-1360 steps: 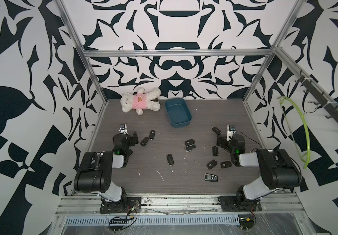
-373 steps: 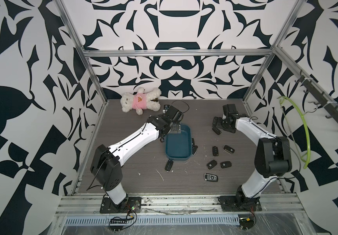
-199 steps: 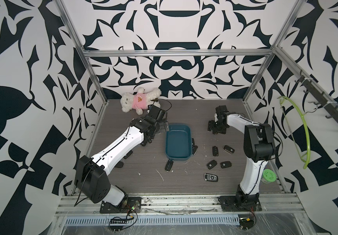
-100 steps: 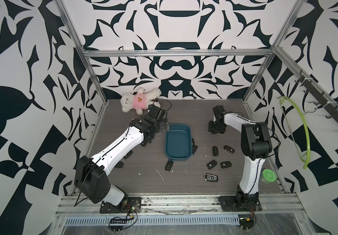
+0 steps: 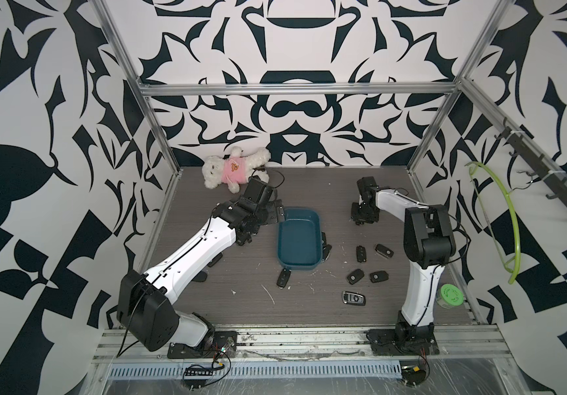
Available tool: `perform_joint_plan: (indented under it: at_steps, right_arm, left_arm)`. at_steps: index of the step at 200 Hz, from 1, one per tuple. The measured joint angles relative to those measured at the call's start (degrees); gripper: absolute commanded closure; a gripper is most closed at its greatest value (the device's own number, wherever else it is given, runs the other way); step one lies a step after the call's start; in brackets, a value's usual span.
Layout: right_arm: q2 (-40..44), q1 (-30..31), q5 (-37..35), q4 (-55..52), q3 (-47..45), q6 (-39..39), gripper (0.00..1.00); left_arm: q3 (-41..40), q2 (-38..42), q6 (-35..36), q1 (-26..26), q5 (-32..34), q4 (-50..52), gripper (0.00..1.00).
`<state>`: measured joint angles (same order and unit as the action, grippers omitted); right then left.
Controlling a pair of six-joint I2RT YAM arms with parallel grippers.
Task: Place the car key into the storage box
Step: Pick up the car key from the center of the board.
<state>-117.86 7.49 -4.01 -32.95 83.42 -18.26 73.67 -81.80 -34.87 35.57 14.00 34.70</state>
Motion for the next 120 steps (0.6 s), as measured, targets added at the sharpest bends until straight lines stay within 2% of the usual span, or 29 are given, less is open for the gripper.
perform_joint_plan:
  at_steps: [64,120]
  right_arm:
    - [6.3,3.0,-1.6,-2.5,-1.5,-1.1,0.72]
    - [15.6,12.0,-3.6,-5.6,-1.5,-5.4,0.72]
  left_arm:
    - [-0.7,1.0,0.3,0.0,0.0,-0.3,0.01]
    - [-2.9,2.4,0.9,-1.5,-0.6,-1.3,0.01]
